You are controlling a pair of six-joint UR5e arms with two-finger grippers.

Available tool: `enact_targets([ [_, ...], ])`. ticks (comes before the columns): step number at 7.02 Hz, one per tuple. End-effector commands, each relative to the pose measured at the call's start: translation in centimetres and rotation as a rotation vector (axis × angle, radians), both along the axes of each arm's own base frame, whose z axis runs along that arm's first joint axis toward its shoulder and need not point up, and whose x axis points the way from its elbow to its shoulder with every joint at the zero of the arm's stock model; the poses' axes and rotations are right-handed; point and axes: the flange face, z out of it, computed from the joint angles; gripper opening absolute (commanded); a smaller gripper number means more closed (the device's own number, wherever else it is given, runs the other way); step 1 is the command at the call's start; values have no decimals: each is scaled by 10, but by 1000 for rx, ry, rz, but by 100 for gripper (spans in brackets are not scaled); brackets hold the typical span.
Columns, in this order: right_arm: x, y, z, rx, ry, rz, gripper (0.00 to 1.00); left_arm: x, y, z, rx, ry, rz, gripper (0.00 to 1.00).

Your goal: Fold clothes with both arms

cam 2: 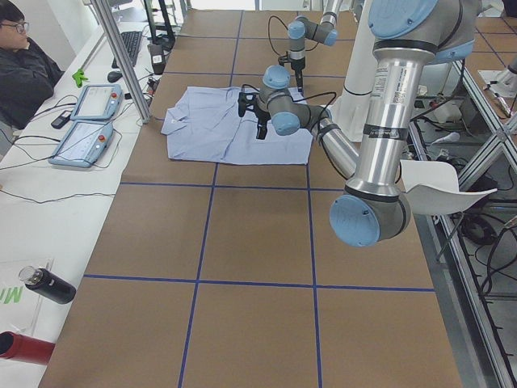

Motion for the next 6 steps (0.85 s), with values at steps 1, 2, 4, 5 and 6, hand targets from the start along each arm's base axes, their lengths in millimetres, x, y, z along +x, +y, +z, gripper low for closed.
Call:
enact_targets([
  [1,0,0,1,-3,5,0,70,0,0,0,0,0,-1,100],
  [2,0,0,3,-4,9,0,66,0,0,0,0,0,-1,100],
  [4,0,0,3,-6,10,-1,51,0,0,3,-5,-6,-1,100],
  [5,1,0,4,-7,15,-1,43,-1,0,3,-4,-5,-2,100],
  [6,1,0,4,-7,15,-1,43,-1,0,3,-4,-5,-2,100],
])
